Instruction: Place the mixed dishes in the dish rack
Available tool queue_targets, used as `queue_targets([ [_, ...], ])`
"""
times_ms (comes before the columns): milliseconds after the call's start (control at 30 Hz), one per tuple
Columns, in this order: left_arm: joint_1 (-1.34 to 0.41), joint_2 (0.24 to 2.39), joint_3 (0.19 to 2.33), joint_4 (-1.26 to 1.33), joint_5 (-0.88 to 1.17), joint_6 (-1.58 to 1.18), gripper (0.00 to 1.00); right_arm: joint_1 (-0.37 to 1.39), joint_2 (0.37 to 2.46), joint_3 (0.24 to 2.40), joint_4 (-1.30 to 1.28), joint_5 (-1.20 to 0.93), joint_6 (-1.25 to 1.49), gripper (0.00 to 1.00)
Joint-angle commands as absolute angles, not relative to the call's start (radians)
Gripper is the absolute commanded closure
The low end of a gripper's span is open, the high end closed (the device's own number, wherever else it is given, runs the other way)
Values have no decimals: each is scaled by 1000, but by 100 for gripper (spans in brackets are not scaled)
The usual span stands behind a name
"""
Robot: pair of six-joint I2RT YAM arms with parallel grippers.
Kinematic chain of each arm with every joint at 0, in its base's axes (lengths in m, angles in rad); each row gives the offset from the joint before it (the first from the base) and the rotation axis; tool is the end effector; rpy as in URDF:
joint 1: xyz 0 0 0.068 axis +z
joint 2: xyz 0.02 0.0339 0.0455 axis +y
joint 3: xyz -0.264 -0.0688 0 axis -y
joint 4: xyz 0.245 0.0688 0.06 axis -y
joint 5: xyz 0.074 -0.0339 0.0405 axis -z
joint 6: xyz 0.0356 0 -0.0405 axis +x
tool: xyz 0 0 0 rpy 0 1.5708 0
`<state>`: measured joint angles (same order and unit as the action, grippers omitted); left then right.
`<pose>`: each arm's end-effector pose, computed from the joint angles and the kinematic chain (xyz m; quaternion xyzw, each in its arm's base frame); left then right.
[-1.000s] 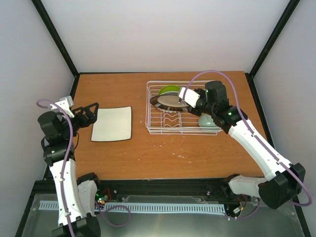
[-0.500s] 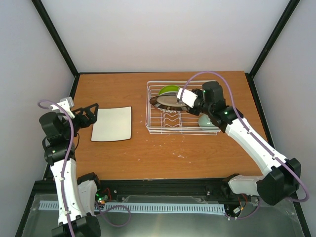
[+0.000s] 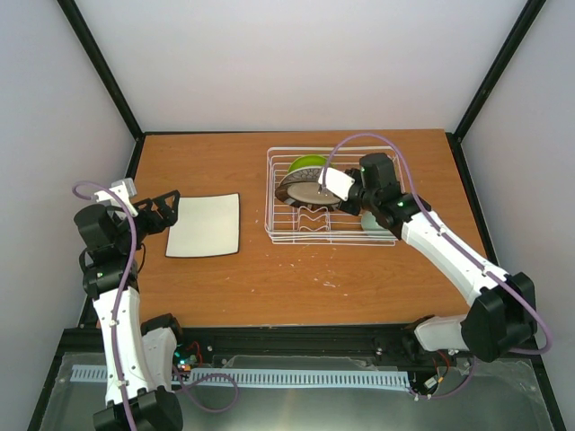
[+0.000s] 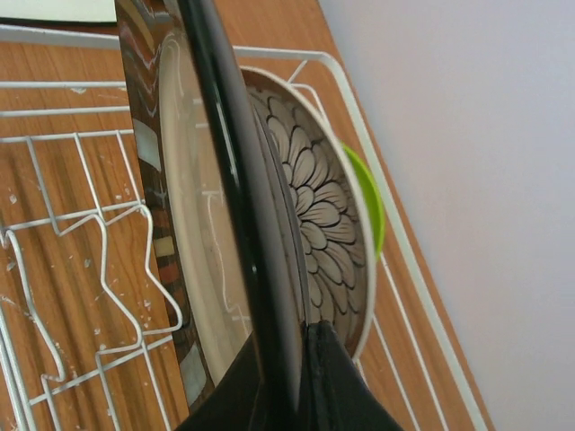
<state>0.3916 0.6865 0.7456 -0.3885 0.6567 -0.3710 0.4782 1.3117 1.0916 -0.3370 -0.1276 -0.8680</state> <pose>0.1502 0.0385 0.3221 -0.1125 0.7845 -0.2566 0.5532 0.2619 0.1408 0.3160 -0.5681 0.6629 -0.0391 0.4861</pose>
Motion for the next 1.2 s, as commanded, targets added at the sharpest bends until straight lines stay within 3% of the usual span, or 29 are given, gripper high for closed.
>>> queue_targets([
  [0,390,684,751,-370,641,-337,0,480,1329,1093,-215,-170,-823,97],
  [300,390,701,740,-359,640,-332,0,480,1404,1075,-196,-191,-781,97],
  [633,390,774,715,-382,619,-386,0,480,1422,1079,-173,-201,-716,63],
  [900,392,962,768,-547,432,-413,0,479,1345,1041,-71,-172,-664,56],
  [1167,491,1097,732,-549,527,-402,0,480,1218,1017,3,-174,-609,50],
])
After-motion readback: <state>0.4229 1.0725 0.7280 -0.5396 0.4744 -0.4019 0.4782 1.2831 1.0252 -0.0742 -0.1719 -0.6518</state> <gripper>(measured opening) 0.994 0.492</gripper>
